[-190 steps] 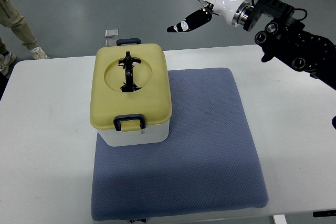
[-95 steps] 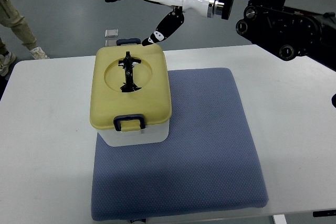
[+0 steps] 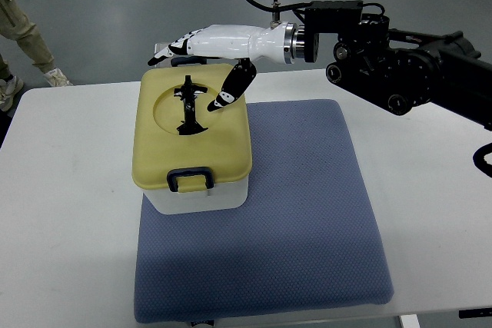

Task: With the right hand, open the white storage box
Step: 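Close the right hand fingers around the black handle on the lid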

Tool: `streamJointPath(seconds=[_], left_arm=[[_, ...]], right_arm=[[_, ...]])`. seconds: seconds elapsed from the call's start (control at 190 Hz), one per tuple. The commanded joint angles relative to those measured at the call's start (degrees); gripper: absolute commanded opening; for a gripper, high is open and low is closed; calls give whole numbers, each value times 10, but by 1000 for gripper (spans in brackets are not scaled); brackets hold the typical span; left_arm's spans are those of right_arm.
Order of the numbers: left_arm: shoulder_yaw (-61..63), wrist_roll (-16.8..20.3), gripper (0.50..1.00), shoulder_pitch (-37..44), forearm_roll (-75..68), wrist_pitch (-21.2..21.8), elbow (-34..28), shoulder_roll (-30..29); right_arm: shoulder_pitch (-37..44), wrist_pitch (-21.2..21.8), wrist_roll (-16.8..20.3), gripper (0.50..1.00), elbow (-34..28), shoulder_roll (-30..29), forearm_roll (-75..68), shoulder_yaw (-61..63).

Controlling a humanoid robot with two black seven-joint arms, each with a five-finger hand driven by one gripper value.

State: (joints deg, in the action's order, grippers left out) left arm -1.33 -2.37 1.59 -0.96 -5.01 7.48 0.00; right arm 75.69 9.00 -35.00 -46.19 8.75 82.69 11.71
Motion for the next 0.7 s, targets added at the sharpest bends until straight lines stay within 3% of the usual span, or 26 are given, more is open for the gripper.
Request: streamJointPath(seconds=[0.0, 0.206, 0.696], left_arm=[[0, 0, 1000, 0, 0, 0, -1, 0], [0, 0, 1000, -1, 0, 0, -3, 0], [0, 1, 1000, -1, 1, 0, -4, 0]], right_arm=[[3, -1, 0, 921, 3, -6, 11, -1], [4, -16, 0, 901, 14, -16, 18, -1], [4, -40, 15, 789, 40, -36, 63, -1]])
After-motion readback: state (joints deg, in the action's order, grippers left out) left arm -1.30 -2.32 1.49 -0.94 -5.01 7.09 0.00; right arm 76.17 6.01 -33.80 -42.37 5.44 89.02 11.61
